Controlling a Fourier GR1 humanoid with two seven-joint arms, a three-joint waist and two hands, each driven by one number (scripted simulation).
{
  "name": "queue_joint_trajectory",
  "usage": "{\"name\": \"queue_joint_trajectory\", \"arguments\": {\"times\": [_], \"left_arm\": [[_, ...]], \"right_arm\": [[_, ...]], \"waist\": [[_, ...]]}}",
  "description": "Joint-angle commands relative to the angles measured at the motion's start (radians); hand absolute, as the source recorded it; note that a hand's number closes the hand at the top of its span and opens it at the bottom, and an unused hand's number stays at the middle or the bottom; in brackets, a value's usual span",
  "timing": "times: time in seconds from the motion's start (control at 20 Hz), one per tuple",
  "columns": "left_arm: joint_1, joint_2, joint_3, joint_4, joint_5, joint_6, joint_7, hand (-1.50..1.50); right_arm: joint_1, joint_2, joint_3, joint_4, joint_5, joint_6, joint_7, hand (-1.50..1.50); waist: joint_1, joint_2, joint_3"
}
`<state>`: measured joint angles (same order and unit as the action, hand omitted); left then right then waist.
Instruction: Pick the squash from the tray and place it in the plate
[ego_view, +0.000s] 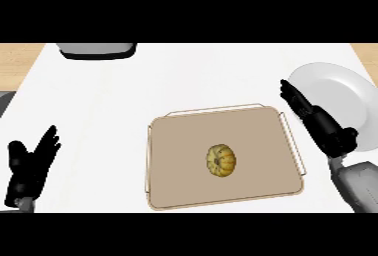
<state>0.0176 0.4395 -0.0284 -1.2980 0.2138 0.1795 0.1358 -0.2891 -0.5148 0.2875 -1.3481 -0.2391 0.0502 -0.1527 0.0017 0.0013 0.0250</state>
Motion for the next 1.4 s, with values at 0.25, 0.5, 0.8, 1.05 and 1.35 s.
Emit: {"name": "queue_joint_trajectory", "arguments": {"times": [0.25,0.5,0.8,1.05,1.35], "left_arm": [[-0.054,-0.139,-0.128,-0.015,0.011,-0.059,0.017,0.0],[-0.059,-0.226,-0.161,-0.07,0.023,-0.02,0.035,0.0],[0.033,-0.234,-0.17,-0.163,0.019,-0.028,0.055,0.0],[0.009,-0.223,-0.161,-0.145,0.007,-0.026,0.073,0.0],[0.01,-0.25,-0.165,-0.13,0.0,-0.012,0.055,0.0]], "right_arm": [[-0.46,-0.01,0.194,-0.187,0.318,-0.014,0.198,1.5],[-0.455,-0.004,0.252,-0.214,0.685,-0.281,0.274,-1.5],[-0.451,0.059,0.271,-0.371,0.737,-0.115,0.411,-1.5],[-0.502,0.016,0.347,-0.419,0.804,0.096,0.584,-1.5],[-0.551,0.052,0.504,-0.469,0.808,0.413,0.844,-1.5]], "waist": [[0.07,-0.012,-0.041],[0.007,-0.01,-0.027],[-0.001,-0.007,-0.025],[-0.008,-0.01,-0.027],[-0.013,-0.014,-0.028]]}}
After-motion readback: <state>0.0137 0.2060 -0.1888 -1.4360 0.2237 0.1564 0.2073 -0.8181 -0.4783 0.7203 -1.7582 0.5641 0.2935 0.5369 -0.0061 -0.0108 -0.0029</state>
